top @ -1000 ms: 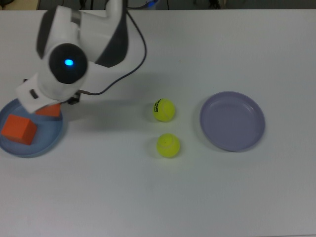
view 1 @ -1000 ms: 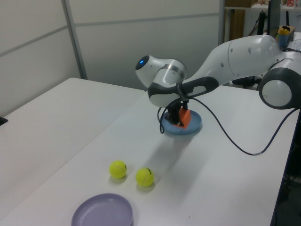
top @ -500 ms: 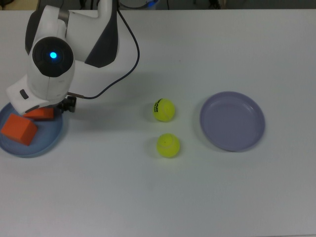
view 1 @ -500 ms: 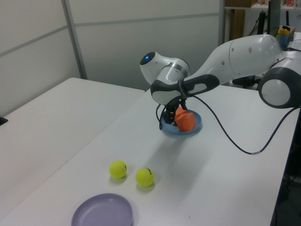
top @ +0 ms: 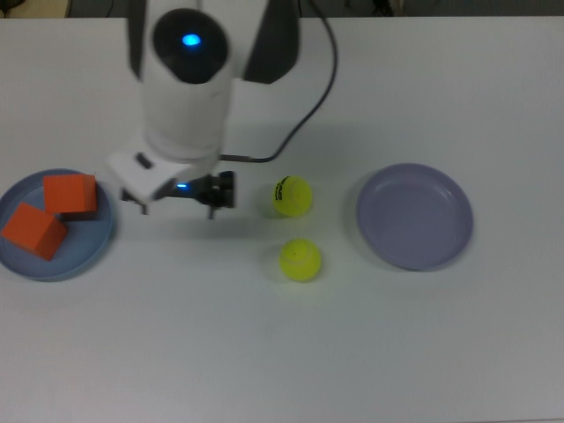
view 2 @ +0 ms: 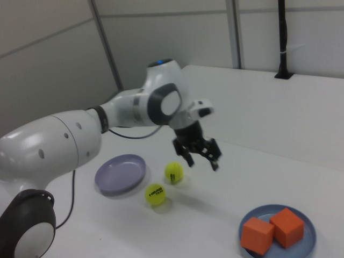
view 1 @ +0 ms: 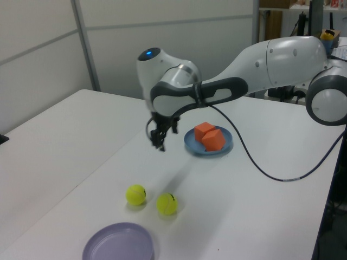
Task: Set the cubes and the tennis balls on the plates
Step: 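Move the gripper down to the nearer tennis ball and grasp it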
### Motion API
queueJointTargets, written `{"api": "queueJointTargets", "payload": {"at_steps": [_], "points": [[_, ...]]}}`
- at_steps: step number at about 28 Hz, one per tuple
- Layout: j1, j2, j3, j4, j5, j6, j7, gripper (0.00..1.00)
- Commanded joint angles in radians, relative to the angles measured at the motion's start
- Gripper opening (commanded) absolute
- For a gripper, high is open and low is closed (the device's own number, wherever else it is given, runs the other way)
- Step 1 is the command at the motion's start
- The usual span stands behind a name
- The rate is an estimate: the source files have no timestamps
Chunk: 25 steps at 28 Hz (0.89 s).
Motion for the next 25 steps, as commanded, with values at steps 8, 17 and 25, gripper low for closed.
{"api": "queueJointTargets", "payload": {"at_steps": [8, 17, 25], "points": [[0.148, 0.016, 0.016, -0.064, -0.006, 0.157, 0.073, 1.00], [0.213, 0.068, 0.016, -0.087, -0.111, 0.247, 0.125, 1.00], [0.219, 0.116, 0.012, -0.087, -0.203, 0.281, 0.162, 1.00]]}}
